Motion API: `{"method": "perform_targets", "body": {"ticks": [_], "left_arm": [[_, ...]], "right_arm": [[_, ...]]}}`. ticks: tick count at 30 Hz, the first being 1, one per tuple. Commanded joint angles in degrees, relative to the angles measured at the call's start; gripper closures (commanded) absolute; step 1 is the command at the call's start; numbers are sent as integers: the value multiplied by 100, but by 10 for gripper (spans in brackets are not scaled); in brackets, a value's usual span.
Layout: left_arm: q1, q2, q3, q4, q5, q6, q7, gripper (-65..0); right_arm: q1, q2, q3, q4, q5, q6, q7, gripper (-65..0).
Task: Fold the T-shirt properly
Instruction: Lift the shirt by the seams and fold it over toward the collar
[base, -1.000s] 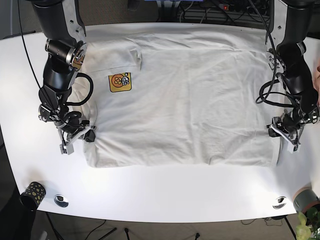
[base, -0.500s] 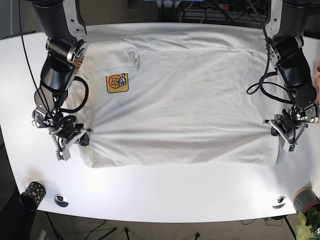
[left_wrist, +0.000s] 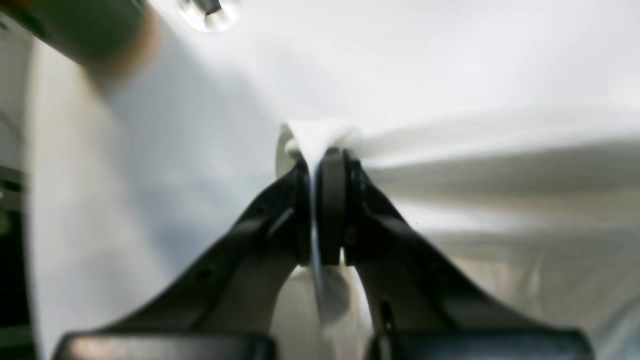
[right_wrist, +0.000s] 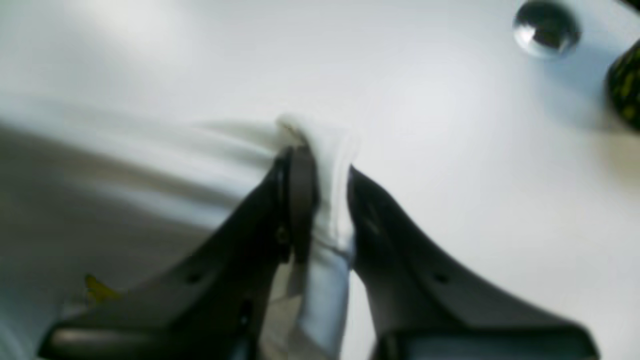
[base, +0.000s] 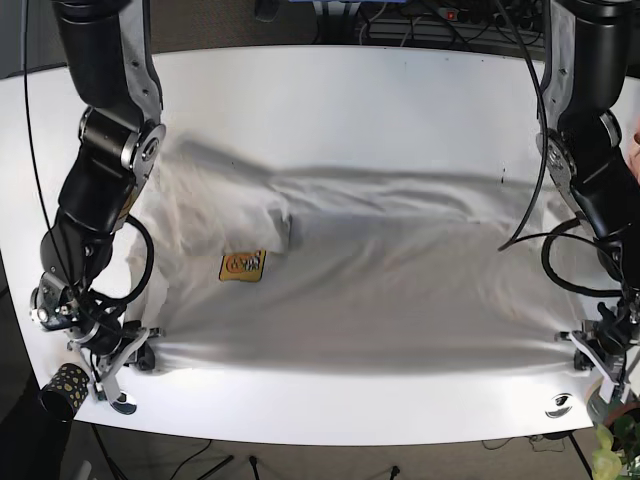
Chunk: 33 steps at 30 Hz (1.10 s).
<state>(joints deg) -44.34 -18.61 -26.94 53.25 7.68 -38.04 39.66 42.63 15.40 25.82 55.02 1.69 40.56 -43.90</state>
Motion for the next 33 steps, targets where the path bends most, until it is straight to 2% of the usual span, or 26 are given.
{"method": "perform_targets", "body": {"ticks": [1, 6, 11, 19, 23, 30, 33], "left_arm": [[-423, -104, -1, 402, -25, 64, 3, 0], [-1004, -104, -1, 771, -25, 64, 285, 0], [-1461, -130, -1, 1325, -17, 64, 329, 0], [-1452, -121, -1, 2248, -43, 28, 865, 0], [-925, -104, -9, 2547, -52, 20, 856, 0], [218, -95, -89, 2811, -87, 2, 830, 0], [834, -95, -300, 3057, -351, -183, 821, 0]], "right_arm": [[506, 161, 15, 313, 28, -56, -28, -43], [1192, 170, 15, 709, 28, -56, -538, -43], [1886, 267, 7, 1245, 81, -56, -1241, -43], [2220, 355, 15, 2106, 90, -56, -2190, -43], [1675, 363, 24, 2405, 125, -56, -2348, -43], [128, 399, 77, 2977, 767, -56, -2348, -43], [-637, 381, 314, 3249, 1066, -56, -2348, -43]]}}
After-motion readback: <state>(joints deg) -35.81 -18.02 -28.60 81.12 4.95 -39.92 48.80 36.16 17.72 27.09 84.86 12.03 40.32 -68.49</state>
